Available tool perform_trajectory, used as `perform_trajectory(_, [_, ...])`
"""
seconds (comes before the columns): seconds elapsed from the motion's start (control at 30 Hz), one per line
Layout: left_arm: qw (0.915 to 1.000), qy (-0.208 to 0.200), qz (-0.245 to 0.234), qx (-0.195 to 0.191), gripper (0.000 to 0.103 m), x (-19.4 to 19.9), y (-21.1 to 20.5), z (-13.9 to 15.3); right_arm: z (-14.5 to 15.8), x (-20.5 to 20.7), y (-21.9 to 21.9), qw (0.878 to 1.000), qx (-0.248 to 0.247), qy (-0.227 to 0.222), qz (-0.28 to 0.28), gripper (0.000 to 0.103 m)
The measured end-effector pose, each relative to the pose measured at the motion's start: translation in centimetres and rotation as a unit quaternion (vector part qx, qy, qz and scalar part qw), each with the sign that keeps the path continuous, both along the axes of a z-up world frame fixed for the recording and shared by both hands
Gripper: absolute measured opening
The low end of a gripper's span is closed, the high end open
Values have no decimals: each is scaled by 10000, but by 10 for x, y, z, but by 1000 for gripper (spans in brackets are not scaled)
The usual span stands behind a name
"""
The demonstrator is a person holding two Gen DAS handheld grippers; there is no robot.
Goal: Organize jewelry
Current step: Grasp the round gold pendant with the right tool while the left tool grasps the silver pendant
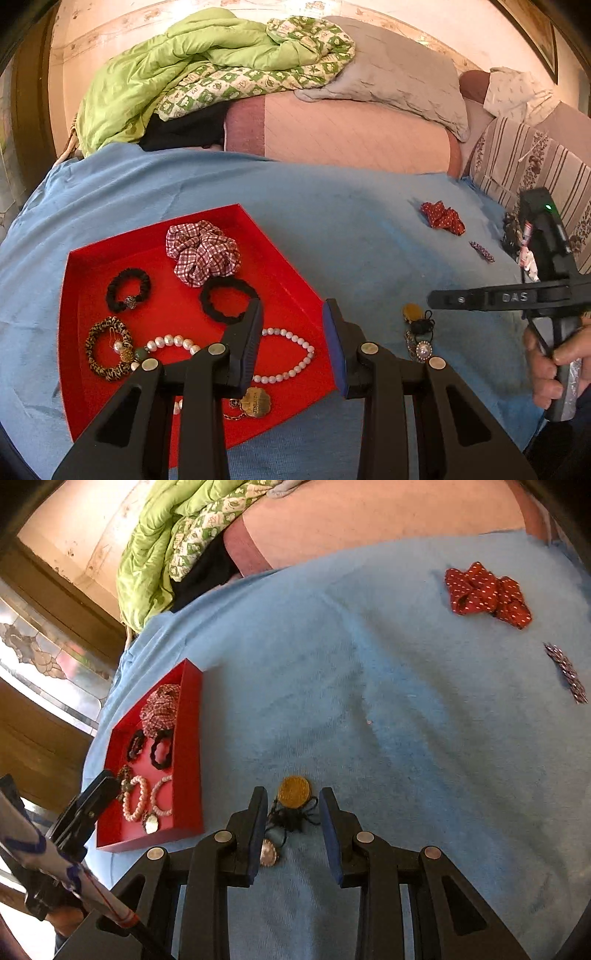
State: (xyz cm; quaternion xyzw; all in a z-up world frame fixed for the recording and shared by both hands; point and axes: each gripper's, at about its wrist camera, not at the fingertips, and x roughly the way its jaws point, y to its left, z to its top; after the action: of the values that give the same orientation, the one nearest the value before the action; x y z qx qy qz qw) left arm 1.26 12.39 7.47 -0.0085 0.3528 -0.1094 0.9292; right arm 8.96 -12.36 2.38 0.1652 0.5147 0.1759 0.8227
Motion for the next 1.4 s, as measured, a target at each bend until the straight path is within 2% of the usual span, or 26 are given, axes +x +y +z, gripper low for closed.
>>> perform_trajectory(0.2, [9999, 22, -120, -1, 32, 0, -2, -1, -14, 8, 22, 9980, -598, 5, 221, 35])
perform_trajectory(0.37, [9998, 26, -203, -6, 32, -2, -4, -1, -19, 8, 42, 9906, -1266, -246, 461, 38])
perform_trajectory(0.43, [9997, 41, -245, 8, 32, -2, -6, -1, -19, 6, 50, 9847, -1600, -325, 606, 36])
perform_trajectory(0.47, [9996, 42, -263, 13, 32, -3, -7, -1, -18, 5, 52, 9820, -1751, -366, 610, 31])
perform_trajectory(0.5, [9996, 51, -290, 6, 32, -3, -9, -1, -17, 5, 49, 9834, -1692, -351, 560, 31])
perform_trajectory(0.6, [9991, 76, -408, -17, 32, -4, -16, -1, -13, 7, 27, 9935, -1101, -205, 210, 30])
perform_trajectory(0.67, [9983, 87, -582, -22, 32, -7, -25, -1, 0, 5, 9, 9971, -681, -321, -71, 30])
perform_trajectory(0.83, [9919, 219, -1253, -25, 32, -15, -62, -6, 42, -9, -38, 9909, -325, -1048, -785, 31])
perform_trajectory(0.97, [9833, 402, -1742, 342, 32, -20, -103, -20, 51, -10, -50, 9891, -161, -1136, -920, 31])
perform_trajectory(1.1, [9818, 634, -1665, 652, 32, -12, -123, -37, 51, -11, -42, 9910, -102, -1076, -791, 31])
perform_trajectory(1.23, [9821, 757, -1600, 648, 32, -5, -131, -45, 51, -12, -35, 9920, -69, -1074, -659, 31])
perform_trajectory(1.33, [9813, 906, -1481, 836, 32, 4, -139, -55, 52, -15, -34, 9921, -29, -1104, -597, 31])
perform_trajectory(1.4, [9825, 841, -1431, 840, 28, 3, -142, -56, 52, -17, -35, 9921, -16, -1114, -582, 31])
